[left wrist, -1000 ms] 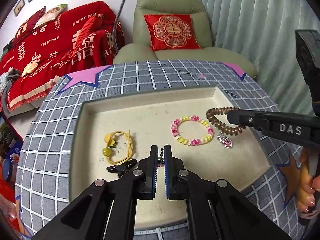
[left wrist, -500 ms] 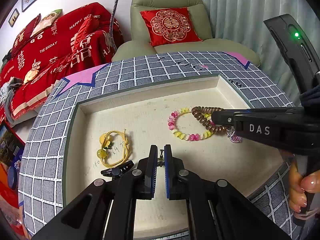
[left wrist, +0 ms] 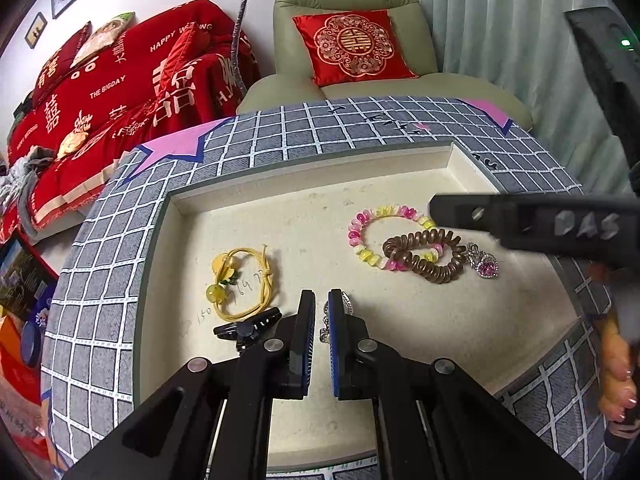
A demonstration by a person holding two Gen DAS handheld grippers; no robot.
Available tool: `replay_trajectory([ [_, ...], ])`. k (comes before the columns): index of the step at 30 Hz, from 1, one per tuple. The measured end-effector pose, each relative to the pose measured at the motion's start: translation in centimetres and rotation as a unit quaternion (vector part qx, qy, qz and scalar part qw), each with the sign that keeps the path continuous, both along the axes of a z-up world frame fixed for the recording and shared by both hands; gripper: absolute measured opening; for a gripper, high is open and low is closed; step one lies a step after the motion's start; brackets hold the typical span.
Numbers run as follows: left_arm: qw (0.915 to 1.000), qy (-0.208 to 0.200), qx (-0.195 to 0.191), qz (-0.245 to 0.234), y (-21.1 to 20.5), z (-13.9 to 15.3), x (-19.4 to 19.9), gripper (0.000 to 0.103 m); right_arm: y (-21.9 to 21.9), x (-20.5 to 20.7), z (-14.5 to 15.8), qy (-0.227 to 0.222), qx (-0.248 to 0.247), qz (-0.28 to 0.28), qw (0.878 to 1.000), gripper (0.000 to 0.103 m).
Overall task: Organize jewelry
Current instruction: 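Open the right gripper releasing the bracelet while the left releases the pendant, then withdraw both grippers from the box toward the remaining jewelry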
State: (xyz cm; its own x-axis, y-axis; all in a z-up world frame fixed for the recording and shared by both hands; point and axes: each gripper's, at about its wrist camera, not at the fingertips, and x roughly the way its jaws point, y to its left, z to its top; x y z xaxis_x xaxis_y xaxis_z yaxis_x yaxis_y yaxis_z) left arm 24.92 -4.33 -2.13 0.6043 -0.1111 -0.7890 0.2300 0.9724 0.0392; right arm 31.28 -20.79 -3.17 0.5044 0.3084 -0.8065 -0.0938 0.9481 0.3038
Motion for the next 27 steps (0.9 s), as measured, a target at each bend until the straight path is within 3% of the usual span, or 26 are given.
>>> replay_trajectory([
  [12, 0.9999, -0.004, -0.012, 0.01, 1.2, 1.2, -1.4, 0.016, -1.6, -3.3, 2.6, -0.011, 0.042, -0.019, 0.999, 0.068],
  [15, 0.9998, -0.003, -0.015, 0.011, 1.5, 1.3, -2.0, 0.016, -1.8, -4.2, 2.8, -0.013, 0.046, -0.021, 0.999, 0.079],
  [27, 0.9989, -0.006, -0.036, 0.03, 3.5, 2.2, -4.5, 0.016, -2.6, -9.0, 3.9, -0.017, 0.052, -0.021, 0.998, 0.08],
])
